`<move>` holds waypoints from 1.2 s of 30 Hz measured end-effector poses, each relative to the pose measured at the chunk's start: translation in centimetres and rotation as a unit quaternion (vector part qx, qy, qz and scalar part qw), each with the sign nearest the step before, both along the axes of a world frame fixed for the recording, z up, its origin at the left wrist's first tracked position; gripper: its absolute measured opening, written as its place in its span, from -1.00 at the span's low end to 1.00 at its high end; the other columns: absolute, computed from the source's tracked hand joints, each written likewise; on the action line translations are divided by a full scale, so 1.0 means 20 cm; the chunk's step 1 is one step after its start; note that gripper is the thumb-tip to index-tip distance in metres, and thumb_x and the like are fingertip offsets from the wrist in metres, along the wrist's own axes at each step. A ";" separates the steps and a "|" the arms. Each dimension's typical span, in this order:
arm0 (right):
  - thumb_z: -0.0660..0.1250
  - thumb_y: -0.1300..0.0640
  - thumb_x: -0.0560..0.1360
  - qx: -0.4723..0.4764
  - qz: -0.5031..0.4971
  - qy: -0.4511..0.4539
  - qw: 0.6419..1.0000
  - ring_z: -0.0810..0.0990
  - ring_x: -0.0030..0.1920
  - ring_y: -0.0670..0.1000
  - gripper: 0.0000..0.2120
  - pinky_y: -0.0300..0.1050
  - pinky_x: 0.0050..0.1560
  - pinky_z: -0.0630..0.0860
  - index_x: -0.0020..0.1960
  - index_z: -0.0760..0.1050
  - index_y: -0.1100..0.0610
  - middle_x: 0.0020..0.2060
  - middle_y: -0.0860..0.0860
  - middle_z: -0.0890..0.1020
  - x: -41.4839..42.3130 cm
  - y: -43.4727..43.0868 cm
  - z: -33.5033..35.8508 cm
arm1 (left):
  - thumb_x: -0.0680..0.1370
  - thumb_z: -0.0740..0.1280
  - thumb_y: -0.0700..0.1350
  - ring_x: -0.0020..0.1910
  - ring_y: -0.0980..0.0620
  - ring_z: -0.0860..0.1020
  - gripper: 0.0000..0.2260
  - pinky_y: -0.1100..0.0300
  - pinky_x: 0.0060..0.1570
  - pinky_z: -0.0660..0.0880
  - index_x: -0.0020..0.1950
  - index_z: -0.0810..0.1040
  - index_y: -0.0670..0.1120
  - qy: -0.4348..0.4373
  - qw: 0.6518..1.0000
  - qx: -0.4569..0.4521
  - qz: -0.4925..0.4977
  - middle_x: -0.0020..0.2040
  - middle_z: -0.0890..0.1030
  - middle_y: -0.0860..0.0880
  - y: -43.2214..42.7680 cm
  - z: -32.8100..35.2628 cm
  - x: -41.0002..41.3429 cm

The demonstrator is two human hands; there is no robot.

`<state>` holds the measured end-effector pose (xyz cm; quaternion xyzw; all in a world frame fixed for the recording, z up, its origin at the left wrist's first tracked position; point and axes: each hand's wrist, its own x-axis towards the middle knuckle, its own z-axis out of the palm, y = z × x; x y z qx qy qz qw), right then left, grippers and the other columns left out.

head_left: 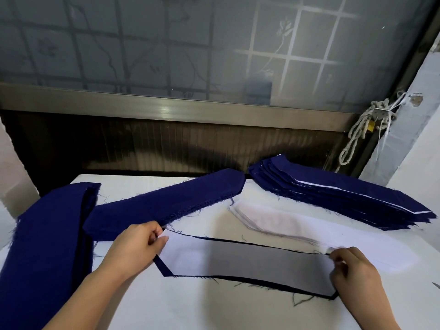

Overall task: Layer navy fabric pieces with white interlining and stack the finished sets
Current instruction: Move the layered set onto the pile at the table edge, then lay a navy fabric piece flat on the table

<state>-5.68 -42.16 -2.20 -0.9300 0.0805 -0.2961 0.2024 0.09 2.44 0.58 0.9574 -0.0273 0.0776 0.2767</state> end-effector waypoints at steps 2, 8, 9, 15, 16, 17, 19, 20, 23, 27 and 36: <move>0.34 0.59 0.23 -0.005 0.005 -0.012 1.000 0.55 -0.26 0.10 -0.65 -0.35 -0.20 0.37 -0.18 0.60 0.20 -0.17 0.04 0.58 0.00 0.00 0.00 | 0.53 0.42 -0.02 -0.43 0.09 0.44 -0.80 0.07 -0.32 0.49 -0.26 0.50 0.05 0.001 0.999 -0.043 0.003 -0.42 0.54 0.05 0.02 0.00 0.01; 0.31 0.59 0.26 -0.012 0.024 0.010 1.000 0.54 -0.27 0.05 -0.65 -0.37 -0.21 0.34 -0.17 0.59 0.19 -0.15 0.01 0.56 0.00 0.00 0.00 | 0.55 0.39 -0.01 -0.40 0.08 0.51 -0.82 0.08 -0.31 0.50 -0.24 0.52 0.07 -0.003 1.000 -0.013 0.006 -0.42 0.56 0.08 0.03 0.00 0.00; 0.31 0.59 0.27 -0.010 0.024 0.015 1.000 0.54 -0.28 0.05 -0.66 -0.32 -0.23 0.33 -0.17 0.60 0.20 -0.15 0.02 0.56 0.00 0.01 0.00 | 0.56 0.38 0.01 -0.40 0.09 0.51 -0.82 0.10 -0.32 0.49 -0.23 0.51 0.08 -0.004 1.000 0.003 0.008 -0.43 0.55 0.08 0.02 0.00 0.00; 0.30 0.61 0.27 0.009 0.010 0.019 1.000 0.57 -0.25 0.11 -0.68 -0.41 -0.19 0.36 -0.19 0.60 0.24 -0.16 0.07 0.58 -0.01 0.02 0.02 | 0.57 0.36 0.04 -0.39 0.11 0.52 -0.82 0.14 -0.33 0.49 -0.23 0.49 0.10 -0.005 1.000 0.025 0.011 -0.42 0.56 0.08 0.02 -0.01 0.01; 0.29 0.61 0.28 0.013 0.009 0.019 1.000 0.57 -0.24 0.10 -0.68 -0.46 -0.17 0.35 -0.18 0.60 0.24 -0.15 0.06 0.58 -0.01 0.02 0.02 | 0.57 0.36 0.04 -0.39 0.11 0.52 -0.82 0.14 -0.34 0.48 -0.23 0.49 0.10 -0.006 1.000 0.023 0.011 -0.42 0.55 0.08 0.02 -0.01 0.01; 0.29 0.60 0.29 0.018 0.010 0.019 1.000 0.57 -0.23 0.09 -0.67 -0.49 -0.15 0.34 -0.17 0.60 0.23 -0.15 0.05 0.58 -0.01 0.02 0.03 | 0.57 0.36 0.04 -0.40 0.11 0.52 -0.82 0.16 -0.36 0.47 -0.23 0.49 0.10 -0.007 1.000 0.021 0.012 -0.43 0.55 0.08 0.02 -0.02 0.01; 0.28 0.59 0.29 0.026 0.013 0.018 0.999 0.57 -0.21 0.06 -0.66 -0.50 -0.14 0.34 -0.17 0.60 0.20 -0.14 0.02 0.57 -0.02 0.02 0.03 | 0.57 0.37 0.03 -0.40 0.10 0.51 -0.81 0.18 -0.38 0.44 -0.23 0.49 0.10 -0.011 1.000 0.016 0.017 -0.43 0.54 0.08 0.02 -0.02 0.02; 0.28 0.59 0.30 0.028 0.015 0.016 0.999 0.57 -0.21 0.05 -0.65 -0.49 -0.14 0.35 -0.16 0.60 0.19 -0.13 0.02 0.57 -0.02 0.02 0.04 | 0.57 0.37 0.03 -0.40 0.10 0.51 -0.81 0.17 -0.38 0.45 -0.24 0.49 0.09 -0.012 1.000 0.015 0.018 -0.43 0.54 0.08 0.02 -0.02 0.02; 0.29 0.58 0.29 0.014 0.024 0.014 1.000 0.58 -0.20 0.08 -0.68 -0.31 -0.19 0.38 -0.17 0.60 0.21 -0.14 0.03 0.57 -0.02 0.03 0.04 | 0.57 0.37 0.02 -0.40 0.11 0.51 -0.82 0.16 -0.38 0.46 -0.23 0.48 0.10 -0.010 1.000 0.017 0.017 -0.41 0.56 0.16 0.03 -0.03 0.02; 0.34 0.56 0.23 -0.015 0.007 0.013 1.000 0.57 -0.18 0.16 -0.69 -0.11 -0.19 0.41 -0.18 0.61 0.22 -0.15 0.06 0.59 -0.02 0.04 0.05 | 0.55 0.40 0.00 -0.40 0.11 0.48 -0.85 0.20 -0.43 0.39 -0.08 0.42 0.08 -0.028 0.999 0.005 0.017 -0.43 0.49 0.07 0.02 -0.04 0.02; 0.38 0.41 0.30 -0.115 0.001 -0.008 0.993 0.51 -0.27 0.22 -0.83 0.03 -0.23 0.44 -0.17 0.60 0.21 -0.24 0.09 0.58 0.02 0.07 0.07 | 0.52 0.43 0.01 -0.52 0.09 0.39 -0.75 0.22 -0.49 0.30 -0.19 0.34 0.11 -0.076 0.997 0.011 -0.007 -0.42 0.51 0.22 0.01 -0.04 0.02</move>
